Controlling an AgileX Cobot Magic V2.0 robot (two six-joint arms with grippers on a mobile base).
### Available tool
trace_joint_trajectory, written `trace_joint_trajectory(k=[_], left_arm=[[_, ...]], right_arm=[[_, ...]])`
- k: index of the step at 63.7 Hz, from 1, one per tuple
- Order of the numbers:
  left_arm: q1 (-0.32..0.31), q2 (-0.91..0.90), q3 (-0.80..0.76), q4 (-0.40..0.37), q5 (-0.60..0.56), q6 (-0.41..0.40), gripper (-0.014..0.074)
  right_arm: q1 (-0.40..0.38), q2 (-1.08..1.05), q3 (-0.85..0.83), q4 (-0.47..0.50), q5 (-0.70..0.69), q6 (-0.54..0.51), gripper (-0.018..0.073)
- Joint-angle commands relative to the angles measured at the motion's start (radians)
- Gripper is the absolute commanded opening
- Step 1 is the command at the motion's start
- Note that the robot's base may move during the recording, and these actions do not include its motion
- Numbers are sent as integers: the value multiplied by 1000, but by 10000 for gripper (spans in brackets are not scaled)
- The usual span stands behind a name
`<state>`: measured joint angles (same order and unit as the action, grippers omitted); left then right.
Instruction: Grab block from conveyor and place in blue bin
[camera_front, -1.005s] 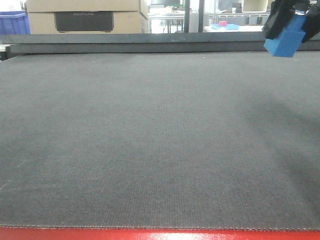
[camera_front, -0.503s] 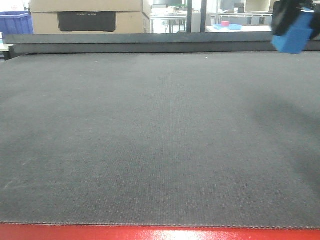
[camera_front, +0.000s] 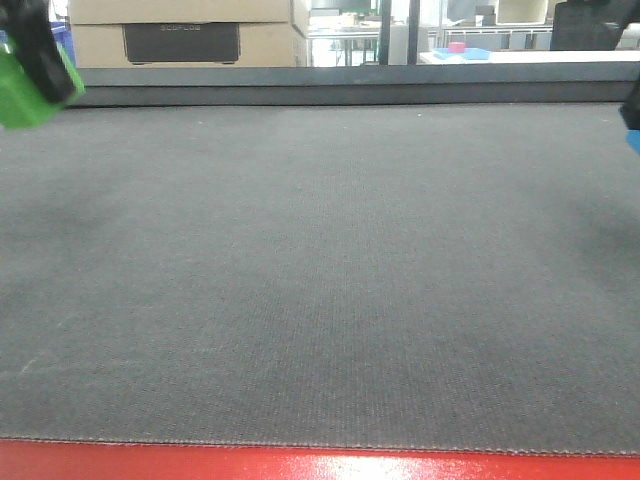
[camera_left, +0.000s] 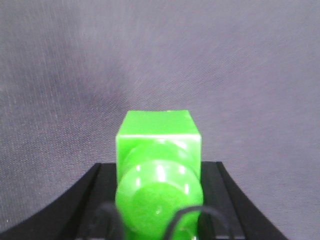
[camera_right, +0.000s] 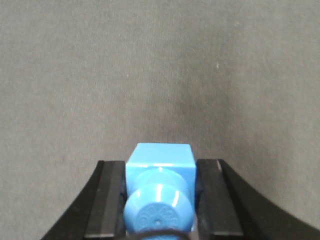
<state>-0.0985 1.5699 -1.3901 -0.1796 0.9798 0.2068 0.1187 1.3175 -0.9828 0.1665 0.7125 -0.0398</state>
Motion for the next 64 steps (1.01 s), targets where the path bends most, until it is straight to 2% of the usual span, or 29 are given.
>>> trace_joint_trajectory(k=[1,20,29,41,50,56,64], left_arm=[[-7,-92,61,-22,-54,-11,-111],[-7,-407,349,-4,-214,-11,-111],[-7,-561,426,5,-287,-11,-111],[-12,-701,433,12,-300,-11,-111],[-69,-759,433,79,-302,-11,-111],[-105,-805,433,89,-302,-11,-111],[-116,-877,433,89,-318,-11,-111]], right_arm=[[-4,-69,50,-11,-45,-7,-162],[-4,-276,119,-11,-26,-48,-162],[-4,-389,121,-11,-7,-78,-162],[19,-529,121,-11,-9,-88,-162],[79,-620,121,-11,-13,-95,-162],[104,-688,121,-11,-13,-95,-162],[111,-774,117,-11,-32,-95,-162]])
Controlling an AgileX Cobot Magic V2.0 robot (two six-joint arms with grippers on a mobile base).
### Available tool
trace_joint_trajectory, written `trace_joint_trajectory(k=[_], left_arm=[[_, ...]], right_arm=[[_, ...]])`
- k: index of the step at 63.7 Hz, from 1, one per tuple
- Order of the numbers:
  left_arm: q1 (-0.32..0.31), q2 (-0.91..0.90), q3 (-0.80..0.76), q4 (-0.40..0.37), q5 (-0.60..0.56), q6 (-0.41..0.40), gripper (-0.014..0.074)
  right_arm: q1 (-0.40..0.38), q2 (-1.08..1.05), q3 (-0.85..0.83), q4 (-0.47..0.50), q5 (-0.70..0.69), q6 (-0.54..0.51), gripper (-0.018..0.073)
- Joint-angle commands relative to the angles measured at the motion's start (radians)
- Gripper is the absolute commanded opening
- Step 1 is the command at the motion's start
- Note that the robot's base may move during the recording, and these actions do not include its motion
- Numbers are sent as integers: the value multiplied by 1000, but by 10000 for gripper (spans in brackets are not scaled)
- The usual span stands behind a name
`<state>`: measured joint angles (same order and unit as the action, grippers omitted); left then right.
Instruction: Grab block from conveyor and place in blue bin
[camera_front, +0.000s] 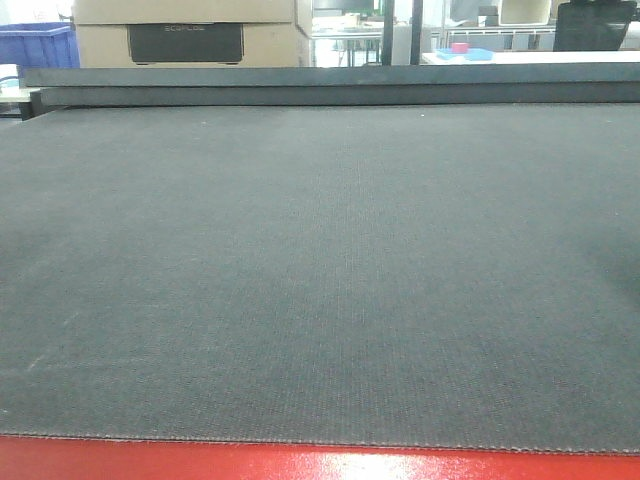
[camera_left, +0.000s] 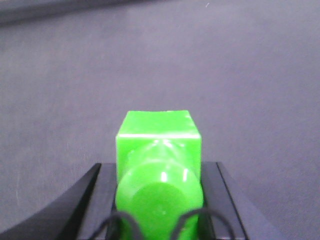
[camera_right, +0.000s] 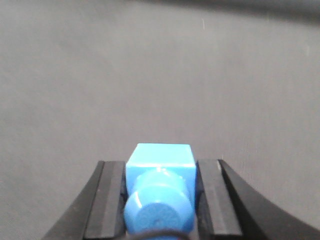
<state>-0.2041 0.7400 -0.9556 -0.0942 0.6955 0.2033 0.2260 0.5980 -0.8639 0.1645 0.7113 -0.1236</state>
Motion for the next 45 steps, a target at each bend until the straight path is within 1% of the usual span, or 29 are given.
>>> trace_joint_trajectory(k=[1,11,17,45], left_arm=[[-11,-60,-2,3,-38,-7,-111],[-11,-141,-2,3,-69,-7,-111],[-11,-166,-2,3,-83,-7,-111],[-11,-175,-2,3,-93,-7,-111]], right_arm=[[4,-68,-2,-9,-36,-11,-162],[4,-157,-2,-9,-92,-11,-162],[4,-188,-4,-9,-102,-11,-162],[4,-196,-4,-9,-98,-11,-162]])
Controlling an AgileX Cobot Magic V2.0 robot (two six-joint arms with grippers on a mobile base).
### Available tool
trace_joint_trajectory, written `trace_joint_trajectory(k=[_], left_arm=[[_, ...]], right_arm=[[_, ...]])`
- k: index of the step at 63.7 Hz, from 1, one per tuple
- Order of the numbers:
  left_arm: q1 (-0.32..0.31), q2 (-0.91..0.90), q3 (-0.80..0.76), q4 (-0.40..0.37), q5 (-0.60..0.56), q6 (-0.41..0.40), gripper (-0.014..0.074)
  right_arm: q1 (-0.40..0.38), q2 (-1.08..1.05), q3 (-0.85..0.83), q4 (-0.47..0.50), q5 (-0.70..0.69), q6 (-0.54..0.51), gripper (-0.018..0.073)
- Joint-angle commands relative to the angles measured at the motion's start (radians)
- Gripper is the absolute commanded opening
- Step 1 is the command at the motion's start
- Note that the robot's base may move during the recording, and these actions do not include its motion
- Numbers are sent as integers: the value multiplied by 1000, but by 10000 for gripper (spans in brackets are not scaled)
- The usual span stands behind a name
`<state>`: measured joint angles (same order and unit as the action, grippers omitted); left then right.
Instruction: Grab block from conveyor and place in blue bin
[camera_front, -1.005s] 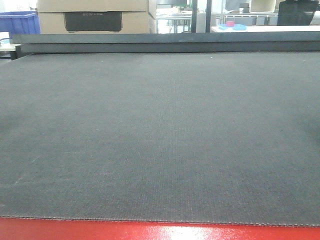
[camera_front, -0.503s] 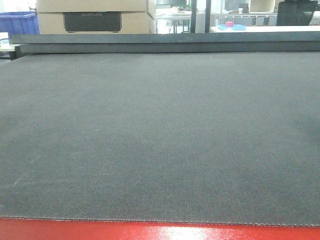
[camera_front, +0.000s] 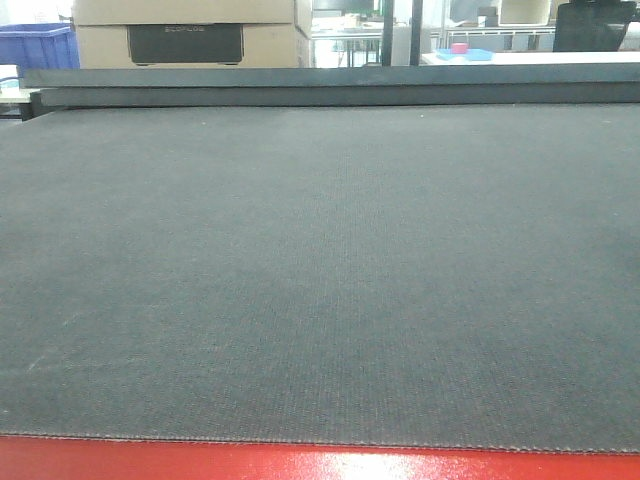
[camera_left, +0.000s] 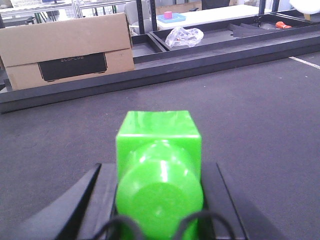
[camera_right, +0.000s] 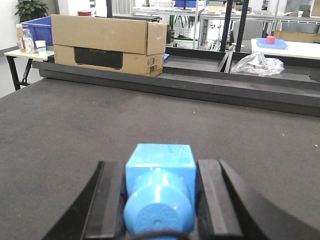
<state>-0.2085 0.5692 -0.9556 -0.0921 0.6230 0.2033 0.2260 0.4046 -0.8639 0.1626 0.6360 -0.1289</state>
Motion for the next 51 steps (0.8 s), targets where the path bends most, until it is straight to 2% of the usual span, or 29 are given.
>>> trace_joint_trajectory(k=[1,51], left_arm=[[-6,-4,-2,1,-21,-7,-111],[-6,-4,-2,1,-21,-7,-111]], right_arm=[[4,-3,-4,-7,-23,-6,-162],[4,-3,-4,-7,-23,-6,-162]])
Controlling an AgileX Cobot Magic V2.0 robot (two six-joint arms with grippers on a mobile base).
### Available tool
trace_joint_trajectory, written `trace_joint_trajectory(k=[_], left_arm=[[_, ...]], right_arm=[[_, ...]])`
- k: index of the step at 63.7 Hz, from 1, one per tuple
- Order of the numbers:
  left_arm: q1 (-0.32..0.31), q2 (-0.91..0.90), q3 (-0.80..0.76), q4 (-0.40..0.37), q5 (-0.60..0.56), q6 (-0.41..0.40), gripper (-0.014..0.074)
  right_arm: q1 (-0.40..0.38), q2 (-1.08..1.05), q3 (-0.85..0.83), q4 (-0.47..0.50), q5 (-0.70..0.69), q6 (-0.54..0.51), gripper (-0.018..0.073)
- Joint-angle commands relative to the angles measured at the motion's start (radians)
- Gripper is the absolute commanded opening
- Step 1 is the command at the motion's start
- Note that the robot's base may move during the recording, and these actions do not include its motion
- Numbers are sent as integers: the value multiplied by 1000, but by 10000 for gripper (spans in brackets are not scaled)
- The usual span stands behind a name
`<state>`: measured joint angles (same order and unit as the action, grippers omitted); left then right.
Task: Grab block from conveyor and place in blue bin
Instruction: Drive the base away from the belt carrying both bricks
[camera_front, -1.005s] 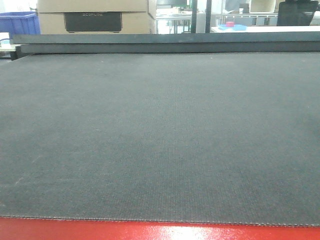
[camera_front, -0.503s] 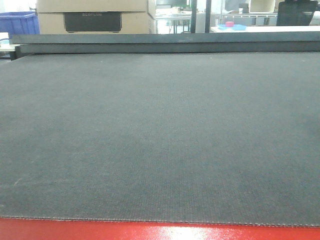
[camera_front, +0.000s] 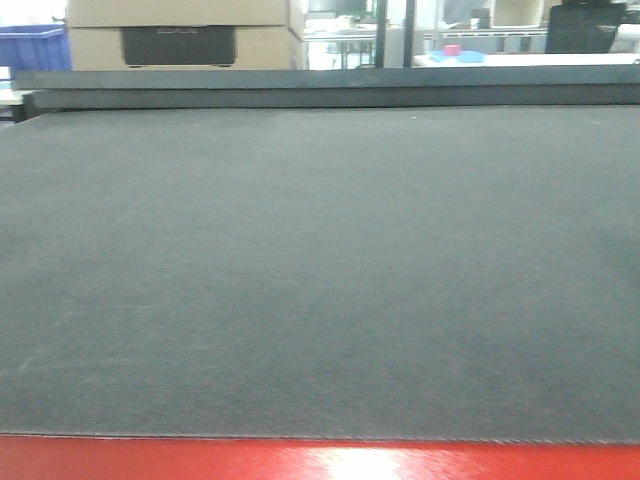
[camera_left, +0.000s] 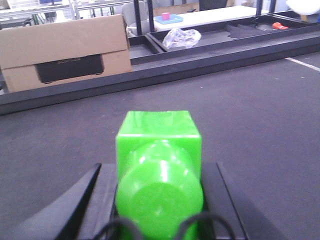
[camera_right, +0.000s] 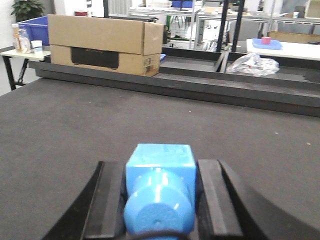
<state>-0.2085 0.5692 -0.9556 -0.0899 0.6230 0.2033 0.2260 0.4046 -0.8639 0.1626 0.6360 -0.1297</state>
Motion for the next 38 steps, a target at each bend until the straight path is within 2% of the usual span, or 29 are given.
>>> trace_joint_trajectory(k=[1,38], left_arm=[[-6,-4,-2,-1,-21,-7,-111],[-6,-4,-2,-1,-21,-7,-111]], right_arm=[[4,-3,-4,-7,-23,-5,-162],[4,-3,-4,-7,-23,-5,-162]])
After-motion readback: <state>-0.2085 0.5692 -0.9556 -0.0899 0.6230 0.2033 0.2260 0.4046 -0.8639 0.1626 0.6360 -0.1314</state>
